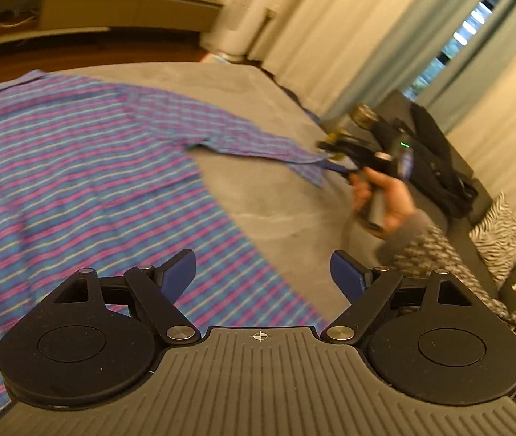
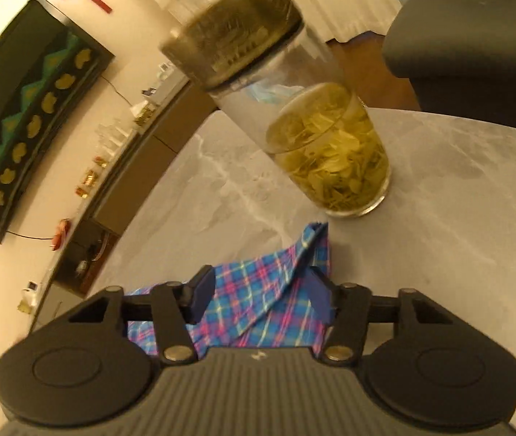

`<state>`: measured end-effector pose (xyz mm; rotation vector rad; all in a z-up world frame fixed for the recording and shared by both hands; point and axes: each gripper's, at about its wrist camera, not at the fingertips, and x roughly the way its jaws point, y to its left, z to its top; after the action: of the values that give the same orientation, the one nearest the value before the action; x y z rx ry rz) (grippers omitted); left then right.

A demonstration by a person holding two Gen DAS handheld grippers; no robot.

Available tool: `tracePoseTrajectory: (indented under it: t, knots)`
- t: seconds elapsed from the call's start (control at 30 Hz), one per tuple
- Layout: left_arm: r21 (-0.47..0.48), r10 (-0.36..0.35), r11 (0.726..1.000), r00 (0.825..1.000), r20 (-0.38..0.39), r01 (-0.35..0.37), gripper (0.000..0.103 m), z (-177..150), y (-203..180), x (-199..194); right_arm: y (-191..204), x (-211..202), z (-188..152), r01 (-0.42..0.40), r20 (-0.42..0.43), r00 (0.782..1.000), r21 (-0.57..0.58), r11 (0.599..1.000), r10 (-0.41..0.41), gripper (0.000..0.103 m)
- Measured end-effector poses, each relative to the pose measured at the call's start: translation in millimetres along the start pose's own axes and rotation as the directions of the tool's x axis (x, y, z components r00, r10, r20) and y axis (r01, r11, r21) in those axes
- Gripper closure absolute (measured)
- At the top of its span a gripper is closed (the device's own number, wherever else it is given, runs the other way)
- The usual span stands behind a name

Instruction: Fold clothes

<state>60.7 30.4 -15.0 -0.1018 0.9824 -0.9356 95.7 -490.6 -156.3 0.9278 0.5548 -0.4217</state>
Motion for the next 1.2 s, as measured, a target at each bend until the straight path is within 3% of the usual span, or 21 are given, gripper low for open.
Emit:
tracePoseTrajectory:
  t: [0.13,0.23,0.3,0.33,0.37,0.4,0.43,0.5,0.57,0.63,0.73,0.8,1.0,1.13,1.2]
  knots:
    - [0.022,-0.034,0.999,0.999,-0.025,0.035,0.029,7,-22,24,4,23,0,0.070,0.021,0.997,-0.038,0.997,-0.069,0.099]
    - [0.026,-0.021,0.999,1.000,-0.014,0.022,0.029,17,-28,34,13,9,-10,0.040,0.103,0.994,-0.096,0.995,-0.030,0.101]
    - [0.028,-0.013,1.000,1.000,-0.007,0.013,0.029,24,-32,41,40,-19,-26,-0.025,0.201,0.976,-0.272,0.962,0.082,0.101]
    - [0.030,0.002,1.000,1.000,0.020,-0.003,0.029,30,-32,42,61,-42,-49,-0.085,0.212,0.958,-0.435,0.896,0.194,0.101]
    - [0.022,0.023,0.999,0.998,0.054,-0.025,0.029,34,-26,41,82,-65,-72,-0.133,0.202,0.931,-0.586,0.799,0.304,0.101]
    - [0.008,0.037,0.999,0.996,0.082,-0.038,0.029,41,-19,42,102,-87,-96,-0.166,0.171,0.899,-0.719,0.675,0.404,0.101]
    - [-0.011,0.045,0.999,0.994,0.097,-0.044,0.028,45,-10,46,117,-103,-128,-0.177,0.103,0.889,-0.822,0.541,0.447,0.101]
    - [-0.048,0.052,0.998,0.992,0.114,-0.047,0.025,53,8,56,128,-115,-171,-0.214,-0.006,0.891,-0.887,0.408,0.454,0.101]
    - [-0.078,0.055,0.996,0.992,0.114,-0.046,0.024,55,26,74,129,-114,-200,-0.248,-0.078,0.894,-0.906,0.342,0.442,0.101]
    - [-0.090,0.072,0.994,0.994,0.086,-0.064,0.024,50,36,96,128,-110,-221,-0.261,-0.114,0.899,-0.915,0.307,0.423,0.101]
    - [-0.110,0.059,0.992,0.997,0.048,-0.053,0.024,40,44,123,125,-108,-242,-0.277,-0.150,0.903,-0.919,0.279,0.403,0.101]
    - [-0.173,0.018,0.985,0.999,0.046,-0.009,0.024,33,47,136,129,-111,-251,-0.268,-0.151,0.904,-0.930,0.253,0.401,0.101]
    - [-0.270,-0.072,0.956,0.985,0.158,0.113,0.022,30,51,141,131,-125,-272,-0.185,-0.131,0.914,-0.977,0.107,0.385,0.101]
    - [-0.205,0.022,0.979,0.994,0.108,0.001,0.020,43,37,152,132,-130,-293,-0.173,-0.147,0.907,-0.984,0.031,0.395,0.101]
    - [-0.148,0.094,0.985,0.993,0.070,-0.083,0.027,43,30,166,132,-134,-302,-0.187,-0.164,0.901,-0.982,0.017,0.402,0.101]
